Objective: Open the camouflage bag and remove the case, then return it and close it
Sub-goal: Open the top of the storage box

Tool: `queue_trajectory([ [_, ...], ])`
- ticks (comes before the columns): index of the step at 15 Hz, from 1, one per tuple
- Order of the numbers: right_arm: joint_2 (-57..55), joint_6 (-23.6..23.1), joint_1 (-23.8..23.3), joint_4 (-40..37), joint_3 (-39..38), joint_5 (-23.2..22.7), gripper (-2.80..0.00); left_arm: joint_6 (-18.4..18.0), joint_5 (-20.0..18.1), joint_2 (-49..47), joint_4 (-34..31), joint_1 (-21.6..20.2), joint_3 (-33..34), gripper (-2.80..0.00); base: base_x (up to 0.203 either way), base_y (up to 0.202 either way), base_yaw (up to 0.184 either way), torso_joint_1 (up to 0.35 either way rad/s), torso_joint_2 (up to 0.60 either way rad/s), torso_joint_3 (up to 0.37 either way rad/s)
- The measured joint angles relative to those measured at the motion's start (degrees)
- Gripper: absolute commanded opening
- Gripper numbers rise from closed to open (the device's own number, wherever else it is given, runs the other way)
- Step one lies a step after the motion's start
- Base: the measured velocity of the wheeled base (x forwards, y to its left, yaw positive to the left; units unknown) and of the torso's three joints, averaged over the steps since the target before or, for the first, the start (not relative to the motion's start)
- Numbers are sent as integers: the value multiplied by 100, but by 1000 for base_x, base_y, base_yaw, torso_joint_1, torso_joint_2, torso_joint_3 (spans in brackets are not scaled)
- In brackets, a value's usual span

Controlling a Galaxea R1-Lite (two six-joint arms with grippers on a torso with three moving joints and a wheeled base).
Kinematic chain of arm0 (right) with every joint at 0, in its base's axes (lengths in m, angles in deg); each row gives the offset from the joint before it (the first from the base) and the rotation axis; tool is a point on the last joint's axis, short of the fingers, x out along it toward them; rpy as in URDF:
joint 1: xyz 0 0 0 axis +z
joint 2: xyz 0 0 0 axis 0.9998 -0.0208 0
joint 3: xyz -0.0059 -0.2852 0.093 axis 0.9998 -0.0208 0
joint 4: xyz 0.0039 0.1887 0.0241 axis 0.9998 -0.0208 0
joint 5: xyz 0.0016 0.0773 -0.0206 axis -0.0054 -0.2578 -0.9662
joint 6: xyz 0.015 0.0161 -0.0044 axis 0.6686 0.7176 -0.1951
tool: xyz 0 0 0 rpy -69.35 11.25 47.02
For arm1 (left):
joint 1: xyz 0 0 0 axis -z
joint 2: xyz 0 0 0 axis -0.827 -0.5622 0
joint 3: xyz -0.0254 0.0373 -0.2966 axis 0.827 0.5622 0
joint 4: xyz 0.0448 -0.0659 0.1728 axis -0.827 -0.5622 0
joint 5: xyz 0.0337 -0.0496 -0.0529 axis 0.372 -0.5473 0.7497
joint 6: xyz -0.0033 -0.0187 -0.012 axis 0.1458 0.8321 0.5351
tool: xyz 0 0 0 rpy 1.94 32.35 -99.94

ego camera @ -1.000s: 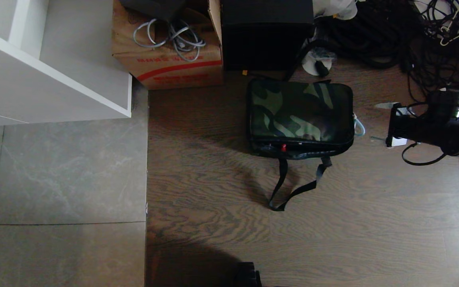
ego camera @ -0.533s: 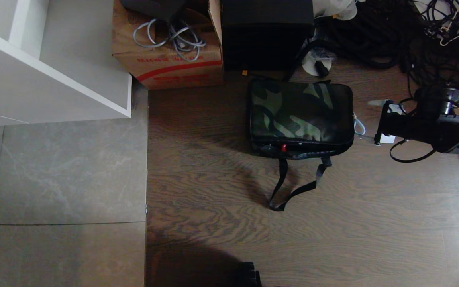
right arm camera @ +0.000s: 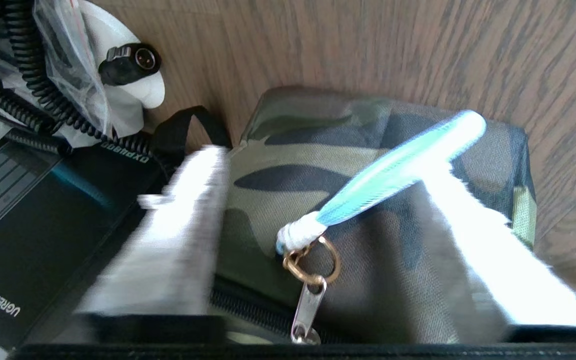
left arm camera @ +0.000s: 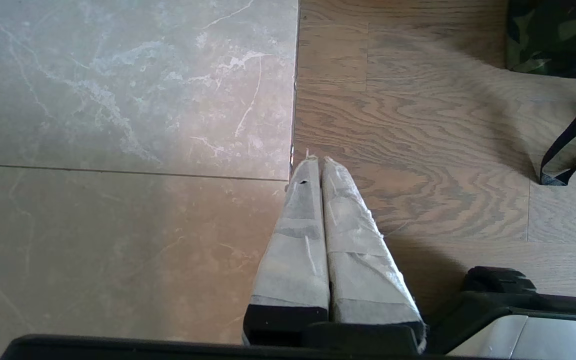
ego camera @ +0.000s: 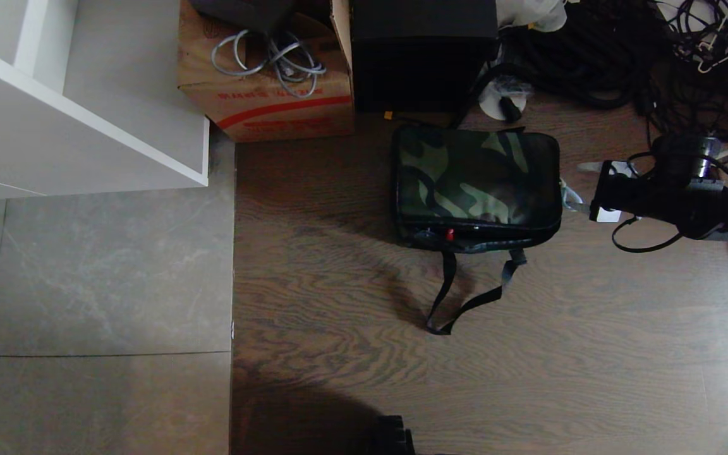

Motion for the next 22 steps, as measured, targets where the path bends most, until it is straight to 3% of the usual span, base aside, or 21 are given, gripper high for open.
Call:
queue_trajectory([
  [9,-132,-53,17,49,95,-13,-280,2,0,0,0,-2,0,-280,0,0,0,0,0,0],
  [12,-56,-325,15,154,275,-20,-280,2,0,0,1,-2,0,-280,0,0,0,0,0,0],
  [19,284,-1627,34,1098,258,-283,-280,2,0,0,0,-2,0,-280,0,0,0,0,0,0],
  [22,257,-2737,65,1021,179,-317,-280,1,0,0,-1,-2,0,-280,0,0,0,0,0,0],
])
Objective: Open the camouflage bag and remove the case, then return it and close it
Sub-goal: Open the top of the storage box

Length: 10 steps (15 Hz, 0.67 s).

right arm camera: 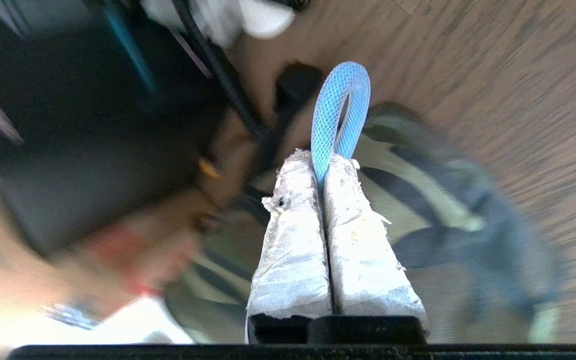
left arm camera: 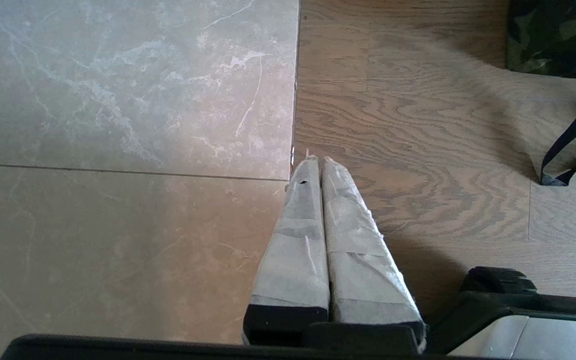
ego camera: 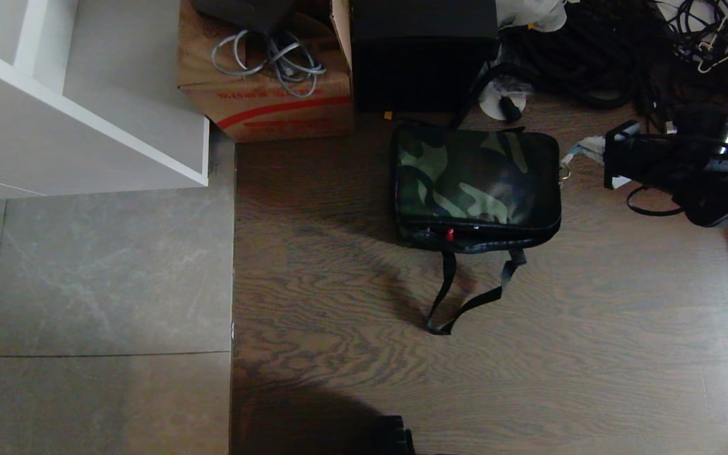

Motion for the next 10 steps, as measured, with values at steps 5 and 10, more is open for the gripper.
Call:
queue_trajectory([
  [5,-78,-1424,70,75,44,-17,-280,-2,0,0,2,0,0,-280,0,0,0,0,0,0],
  [10,-66,-1943,85,633,116,-411,-280,1,-1,0,-1,2,0,-280,0,0,0,0,0,0],
])
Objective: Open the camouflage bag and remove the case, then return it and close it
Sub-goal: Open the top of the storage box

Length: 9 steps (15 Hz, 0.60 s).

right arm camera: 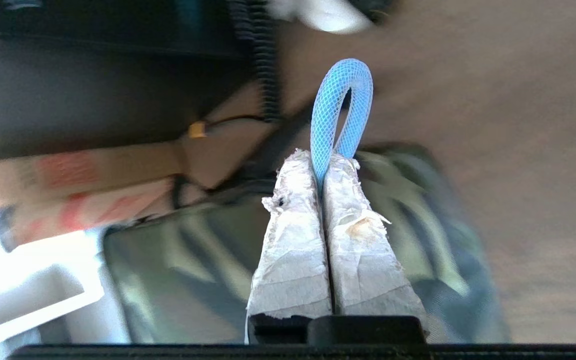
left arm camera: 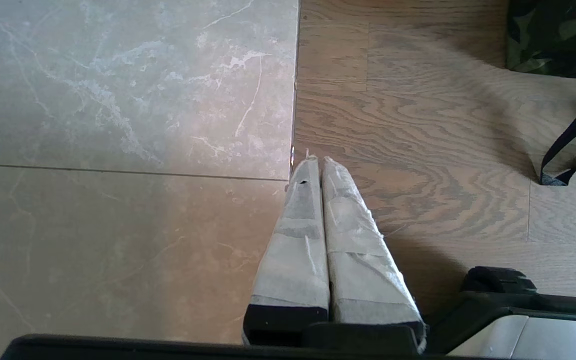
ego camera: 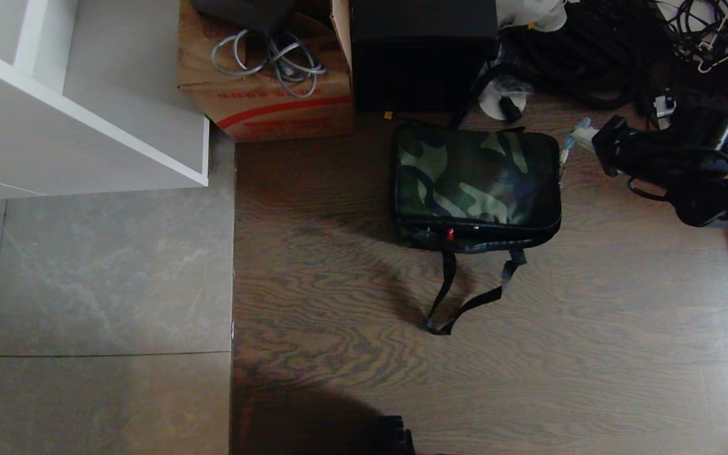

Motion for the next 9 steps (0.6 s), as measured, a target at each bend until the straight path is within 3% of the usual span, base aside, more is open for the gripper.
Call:
queue_trajectory([
  [4,-18,-20,3,865,6,-237,-280,-1,1,0,2,-2,0,-280,0,0,0,0,0,0],
  [9,-304,-448,51,1411,344,-315,-280,0,1,0,2,-2,0,-280,0,0,0,0,0,0],
])
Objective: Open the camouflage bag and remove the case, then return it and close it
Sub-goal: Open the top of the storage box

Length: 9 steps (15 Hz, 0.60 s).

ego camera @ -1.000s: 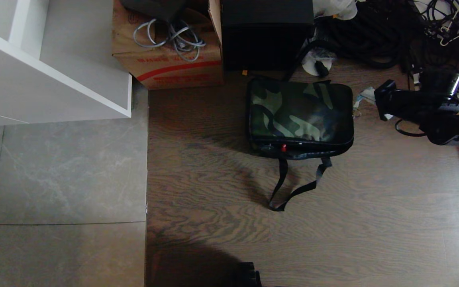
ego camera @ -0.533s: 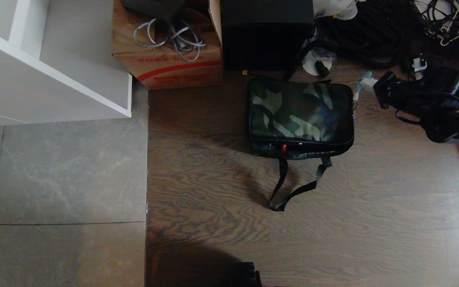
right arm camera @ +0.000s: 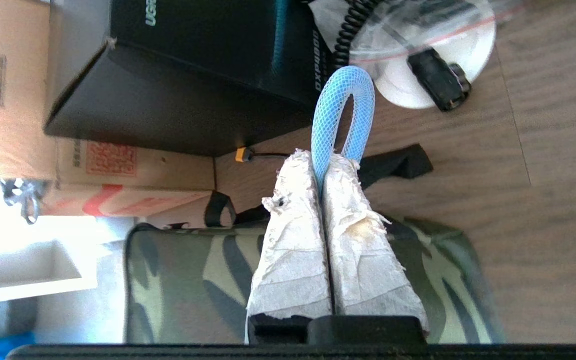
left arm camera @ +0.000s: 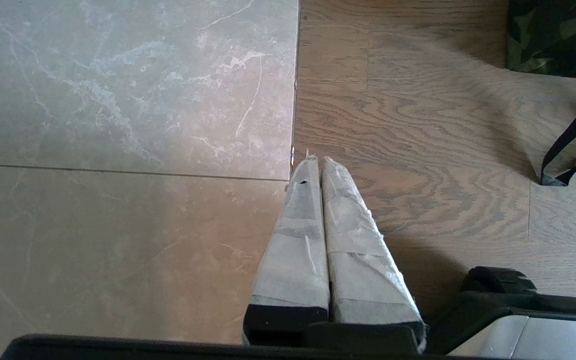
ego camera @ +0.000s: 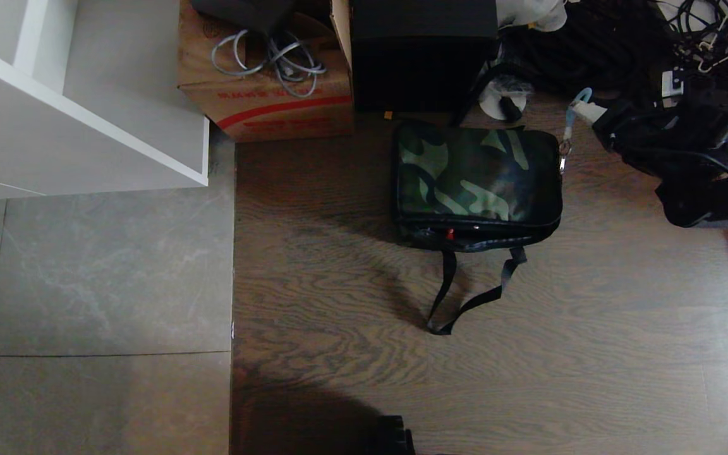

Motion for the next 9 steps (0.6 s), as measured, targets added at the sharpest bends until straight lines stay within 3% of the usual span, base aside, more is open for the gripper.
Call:
queue_trajectory([
  [9,-509,-84,56,271,999,52,-280,2,0,0,1,0,0,-280,0,0,0,0,0,0],
])
